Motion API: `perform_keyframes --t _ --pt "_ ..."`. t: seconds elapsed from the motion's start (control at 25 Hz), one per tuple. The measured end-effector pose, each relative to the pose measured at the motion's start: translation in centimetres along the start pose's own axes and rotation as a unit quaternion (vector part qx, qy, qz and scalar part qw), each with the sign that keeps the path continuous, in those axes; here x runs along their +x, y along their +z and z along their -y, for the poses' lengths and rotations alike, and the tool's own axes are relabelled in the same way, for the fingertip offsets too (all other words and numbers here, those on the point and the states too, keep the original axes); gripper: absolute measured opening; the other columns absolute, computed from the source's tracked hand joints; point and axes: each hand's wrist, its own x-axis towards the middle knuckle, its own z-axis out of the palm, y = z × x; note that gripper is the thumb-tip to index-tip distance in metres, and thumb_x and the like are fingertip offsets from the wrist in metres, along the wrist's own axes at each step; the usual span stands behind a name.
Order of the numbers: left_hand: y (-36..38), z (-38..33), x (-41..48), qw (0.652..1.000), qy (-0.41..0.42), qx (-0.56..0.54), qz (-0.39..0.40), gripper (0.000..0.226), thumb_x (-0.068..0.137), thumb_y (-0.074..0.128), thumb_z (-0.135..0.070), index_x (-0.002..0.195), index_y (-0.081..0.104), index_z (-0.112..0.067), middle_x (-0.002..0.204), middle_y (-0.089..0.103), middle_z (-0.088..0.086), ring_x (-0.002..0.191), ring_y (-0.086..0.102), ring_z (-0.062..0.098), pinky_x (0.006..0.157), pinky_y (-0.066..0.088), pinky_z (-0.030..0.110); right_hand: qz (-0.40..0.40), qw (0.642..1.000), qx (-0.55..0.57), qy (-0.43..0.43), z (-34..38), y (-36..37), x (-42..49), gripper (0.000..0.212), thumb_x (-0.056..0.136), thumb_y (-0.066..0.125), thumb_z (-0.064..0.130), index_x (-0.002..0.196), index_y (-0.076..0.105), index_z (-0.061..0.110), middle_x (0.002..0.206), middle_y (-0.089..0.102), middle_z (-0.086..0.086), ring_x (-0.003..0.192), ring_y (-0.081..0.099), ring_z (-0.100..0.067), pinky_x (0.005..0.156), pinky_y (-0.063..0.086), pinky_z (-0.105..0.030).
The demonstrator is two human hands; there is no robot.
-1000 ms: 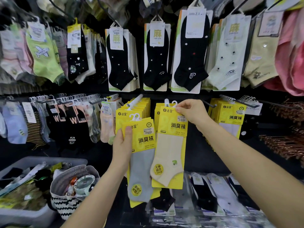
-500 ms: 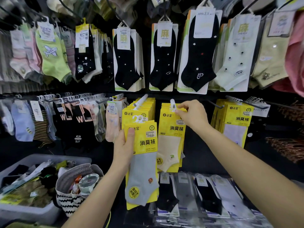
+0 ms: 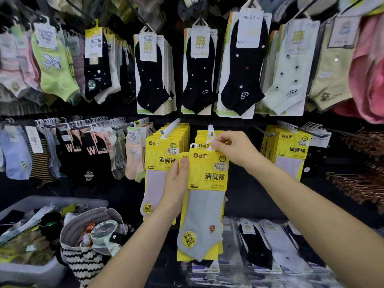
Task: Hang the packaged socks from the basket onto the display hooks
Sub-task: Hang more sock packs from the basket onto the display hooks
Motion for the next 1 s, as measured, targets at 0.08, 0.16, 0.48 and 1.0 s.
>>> perform_keyframes --t 0.08,0.16,0.48,1.0 --pt "-0.5 0.2 0.1 1.0 -0.003 -0.002 -0.02 0.025 0.097 0.042 -0.04 0.093 0.062 -0.026 0.104 0.07 -0.002 0.104 0.064 0.022 0.093 0.05 0.047 -0.028 0.999 0.014 0.022 -0.5 -0.5 0.4 0.017 0.086 0.064 0.021 0.07 0.064 0.02 0.073 0.058 0.008 0.071 0.052 -0.008 0.07 0.045 -0.026" --pt "-1.6 0.2 0.1 0.999 0.001 -0.009 -0.048 0.024 0.098 0.042 -0.037 0.094 0.061 -0.023 0.101 0.071 0.0 0.101 0.066 0.024 0.088 0.053 0.045 -0.062 0.997 0.017 0.046 -0.8 -1.0 1.2 0.016 0.086 0.064 0.021 0.07 0.065 0.02 0.073 0.059 0.005 0.071 0.053 -0.01 0.072 0.046 -0.029" --pt "-6.6 -0.5 -0.6 0.994 0.037 0.045 -0.094 0.03 0.099 0.039 -0.03 0.091 0.067 -0.038 0.089 0.074 -0.007 0.092 0.07 0.024 0.078 0.057 0.042 -0.075 0.993 -0.025 0.084 -0.7 0.1 4.5 0.017 0.086 0.062 0.023 0.082 0.071 0.01 0.08 0.064 -0.002 0.078 0.058 -0.016 0.073 0.05 -0.034" --pt "-1.7 -0.5 -0.3 0.998 0.029 0.062 -0.001 0.027 0.099 0.042 -0.029 0.092 0.057 -0.008 0.087 0.067 0.002 0.083 0.064 0.017 0.074 0.055 0.04 0.004 0.998 -0.053 -0.039 0.4 1.5 -0.2 0.015 0.085 0.063 0.034 0.084 0.07 0.021 0.081 0.06 0.014 0.077 0.054 -0.003 0.074 0.047 -0.026"
